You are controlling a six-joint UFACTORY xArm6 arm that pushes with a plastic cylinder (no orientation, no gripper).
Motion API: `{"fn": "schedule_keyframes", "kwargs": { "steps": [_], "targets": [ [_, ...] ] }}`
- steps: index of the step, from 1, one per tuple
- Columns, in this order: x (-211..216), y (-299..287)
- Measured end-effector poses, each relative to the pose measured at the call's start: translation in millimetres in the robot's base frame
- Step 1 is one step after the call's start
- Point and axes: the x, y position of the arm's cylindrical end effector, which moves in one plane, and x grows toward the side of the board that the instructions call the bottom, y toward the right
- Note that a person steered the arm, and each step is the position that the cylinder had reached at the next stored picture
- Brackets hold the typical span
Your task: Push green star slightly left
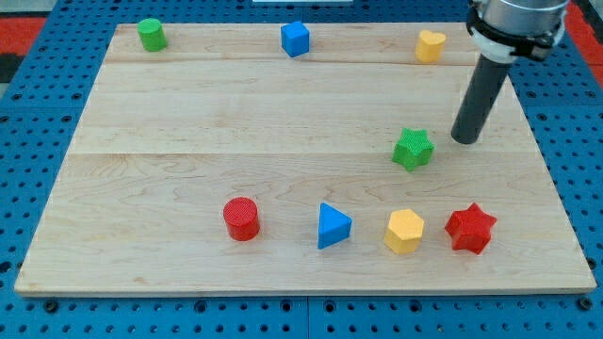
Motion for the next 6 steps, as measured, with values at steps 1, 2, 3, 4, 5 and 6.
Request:
{"fn": "schedule_keyframes", "kwargs": {
  "steps": [1,2,3,4,5,6],
  "targets": [
    [2.9,-30.0],
    [14.5,-67.0],
    [23.1,-79.0],
    [31.1,-104.4],
    [33.8,-159.0],
    [33.8,-224.1]
  ]
}}
